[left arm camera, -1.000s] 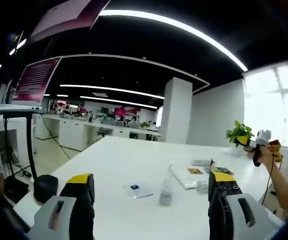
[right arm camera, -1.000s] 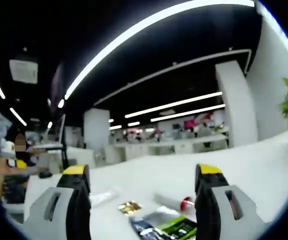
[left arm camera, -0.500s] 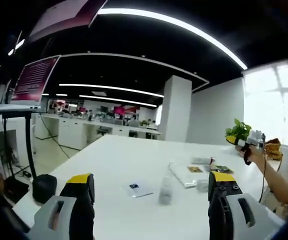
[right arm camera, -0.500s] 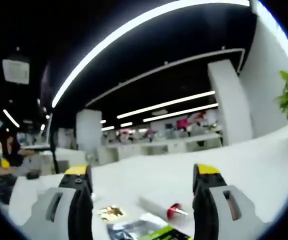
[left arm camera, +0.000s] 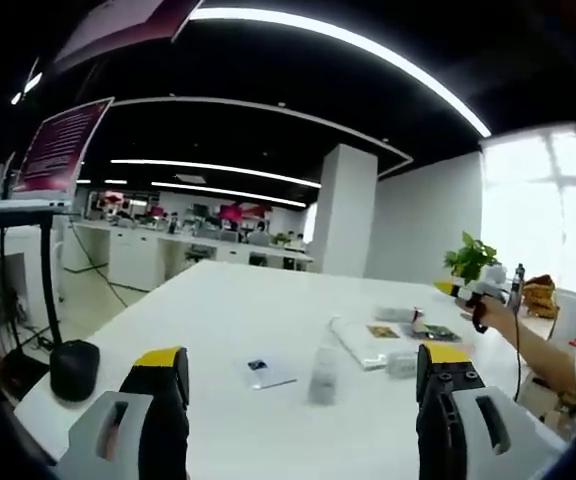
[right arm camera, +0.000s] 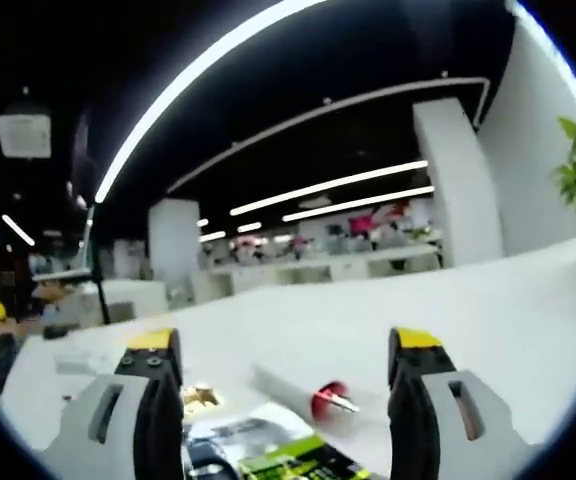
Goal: Arrange the skincare products in the storage area until every visible bottle or jar stands upright without overlapping.
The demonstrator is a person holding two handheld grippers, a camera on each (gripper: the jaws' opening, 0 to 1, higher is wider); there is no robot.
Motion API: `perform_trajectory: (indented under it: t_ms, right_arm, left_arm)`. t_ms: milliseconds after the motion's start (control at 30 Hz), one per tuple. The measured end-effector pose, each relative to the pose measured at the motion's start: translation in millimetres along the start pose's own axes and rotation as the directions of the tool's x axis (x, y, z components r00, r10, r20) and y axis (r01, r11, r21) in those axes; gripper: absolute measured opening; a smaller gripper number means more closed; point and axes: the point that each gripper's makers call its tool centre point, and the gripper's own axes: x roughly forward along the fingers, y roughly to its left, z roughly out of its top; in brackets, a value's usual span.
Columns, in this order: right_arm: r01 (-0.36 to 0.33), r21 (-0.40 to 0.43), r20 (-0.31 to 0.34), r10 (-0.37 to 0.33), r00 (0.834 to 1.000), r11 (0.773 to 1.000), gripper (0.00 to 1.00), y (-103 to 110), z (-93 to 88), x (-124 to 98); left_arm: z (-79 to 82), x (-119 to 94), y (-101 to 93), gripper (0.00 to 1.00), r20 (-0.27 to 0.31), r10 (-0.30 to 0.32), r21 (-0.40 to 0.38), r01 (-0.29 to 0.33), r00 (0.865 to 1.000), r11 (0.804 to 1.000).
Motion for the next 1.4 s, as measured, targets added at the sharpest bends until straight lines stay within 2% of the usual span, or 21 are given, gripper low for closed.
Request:
perform_trajectory:
  t_ms: [100,133,167,200,300,367,500,667,700,767,833,900,1167,1233,1300,1400]
  right_arm:
    - [0.001,-0.006,-0.013,-0.001,1.0,1.0,0.85,-3.7,-3.9,4.8]
    - [-0.017,-0.027,-0.05,0.016,0.999,0.999,0.86,-7.5,-12.5,12.5]
    - [-0.025,-0.032,-0.059,0.023,0.998,0.999,0.87,-7.6,-14.9,14.0]
    - [-0.05,-0.035,-0.117,0.046,0.992,0.998,0.88,-7.6,-28.0,18.2]
    - [-0.083,-0.033,-0.169,0.077,0.983,0.996,0.91,-10.0,-39.6,24.9]
    - [-0.088,-0.03,-0.183,0.081,0.98,0.996,0.91,-11.0,-43.4,27.3]
    - [-0.073,-0.04,-0.254,0.061,0.965,0.997,0.91,-20.8,-60.7,32.3]
    - [-0.049,-0.032,-0.272,0.039,0.962,0.998,0.9,-36.6,-72.4,41.5]
    - [-0.047,-0.037,-0.286,0.035,0.958,0.998,0.9,-38.4,-75.6,42.9]
    - [-0.065,-0.095,-0.349,0.028,0.937,0.993,0.9,-40.6,-88.9,42.7]
    - [-0.071,-0.121,-0.394,0.017,0.919,0.99,0.86,-41.9,-98.3,43.1]
    - [-0.072,-0.131,-0.416,0.011,0.909,0.989,0.8,-39.8,-105.9,43.5]
    - [-0.065,-0.119,-0.404,0.011,0.915,0.991,0.68,-39.0,-107.4,46.1]
    - [-0.056,-0.119,-0.411,0.002,0.911,0.991,0.6,-40.7,-109.2,45.1]
    - [-0.042,-0.095,-0.402,0.0,0.916,0.995,0.53,-42.6,-108.7,44.2]
    - [-0.043,-0.098,-0.41,-0.002,0.912,0.994,0.51,-42.7,-108.8,43.5]
  left_arm:
    - [-0.4,0.9,-0.9,0.98,-0.003,-0.003,0.003,0.003,1.0,1.0]
    - [-0.6,1.3,-1.3,0.98,-0.004,-0.004,0.004,0.004,1.0,1.0]
    - [-0.5,1.5,-1.6,0.98,-0.005,-0.005,0.005,0.005,1.0,1.0]
    - [-0.3,1.9,-2.0,0.98,-0.005,-0.007,0.006,0.007,1.0,1.0]
    - [0.3,2.6,-2.6,0.98,-0.003,-0.01,0.009,0.01,1.0,1.0]
    - [-0.1,3.5,-2.3,0.98,-0.004,-0.01,0.007,0.01,1.0,1.0]
    - [-4.2,6.7,-3.6,0.97,-0.019,-0.018,0.008,0.019,1.0,1.0]
    - [-4.8,7.9,-8.3,0.96,-0.022,-0.035,0.017,0.036,0.999,0.999]
    - [-4.9,8.0,-9.2,0.95,-0.022,-0.039,0.019,0.039,0.999,0.999]
    - [-5.3,9.0,-9.9,0.95,-0.024,-0.044,0.02,0.045,0.999,0.999]
    - [-5.9,9.7,-9.6,0.95,-0.024,-0.043,0.018,0.044,0.999,0.999]
    - [-7.6,10.5,-10.4,0.94,-0.027,-0.045,0.018,0.046,0.999,0.999]
    - [-9.9,10.6,-15.2,0.94,-0.032,-0.064,0.024,0.065,0.997,0.998]
    - [-10.5,10.5,-15.4,0.94,-0.033,-0.068,0.024,0.068,0.997,0.997]
    - [-11.2,10.2,-14.8,0.94,-0.037,-0.069,0.023,0.07,0.997,0.997]
    - [-10.3,9.3,-13.6,0.93,-0.032,-0.066,0.02,0.067,0.997,0.998]
